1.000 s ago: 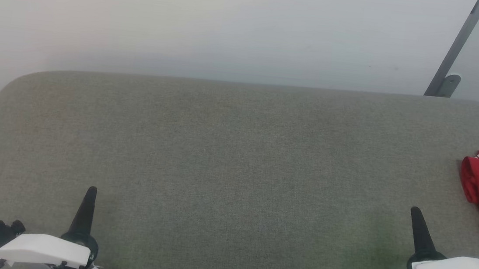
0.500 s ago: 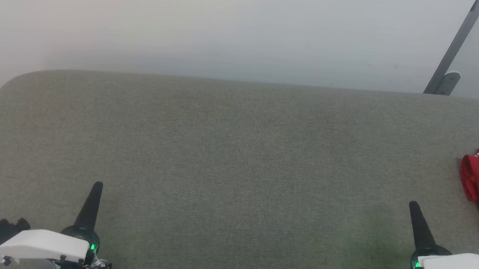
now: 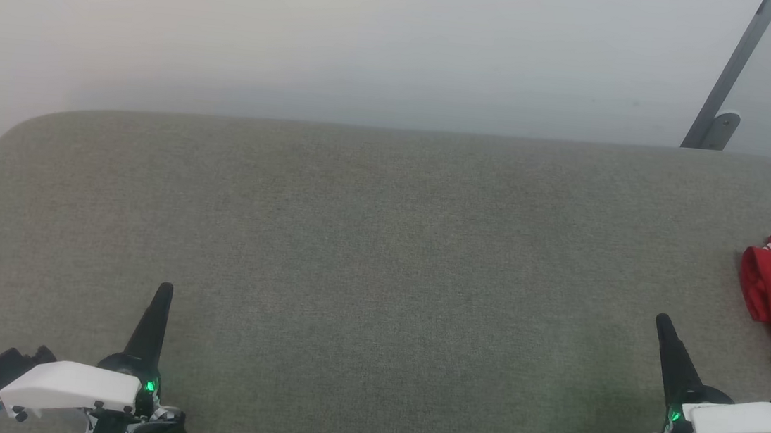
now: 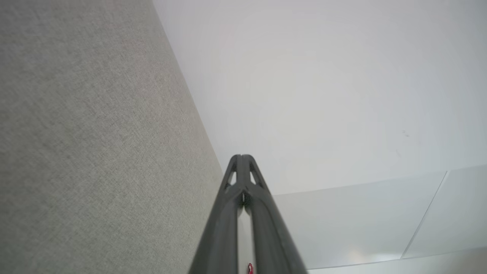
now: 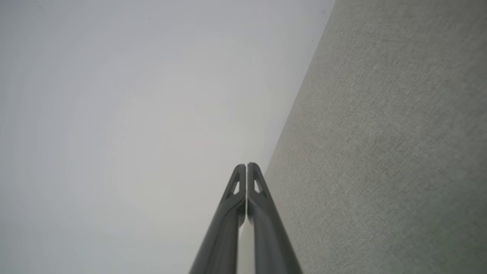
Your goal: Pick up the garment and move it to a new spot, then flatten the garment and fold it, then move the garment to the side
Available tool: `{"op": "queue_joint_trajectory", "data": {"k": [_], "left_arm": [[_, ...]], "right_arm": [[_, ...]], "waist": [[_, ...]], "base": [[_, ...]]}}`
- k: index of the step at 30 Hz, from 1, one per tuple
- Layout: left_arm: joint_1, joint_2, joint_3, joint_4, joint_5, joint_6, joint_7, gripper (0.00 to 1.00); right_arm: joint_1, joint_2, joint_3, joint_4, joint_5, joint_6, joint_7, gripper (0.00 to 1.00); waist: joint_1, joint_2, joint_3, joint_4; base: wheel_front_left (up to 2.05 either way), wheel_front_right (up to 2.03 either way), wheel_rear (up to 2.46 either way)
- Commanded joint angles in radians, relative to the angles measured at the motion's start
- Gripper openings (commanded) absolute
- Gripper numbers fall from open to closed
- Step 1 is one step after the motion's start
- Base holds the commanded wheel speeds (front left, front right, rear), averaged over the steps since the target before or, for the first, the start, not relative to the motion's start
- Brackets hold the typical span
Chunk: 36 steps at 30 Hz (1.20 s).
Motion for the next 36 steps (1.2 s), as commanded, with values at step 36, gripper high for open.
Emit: {"op": "queue_joint_trajectory", "data": {"k": [36], "left_arm": [[-0.049, -0.029, 0.009, 0.006, -0.189, -0.005, 0.057, 0.00]], "right_arm": [[-0.026, 0.003, 0.010, -0.018, 0.228, -0.001, 0.050, 0.00]], "waist": [[0.0000, 0.0000, 0.011, -0.006]], "base": [[0.00, 0.00, 0.00]]}}
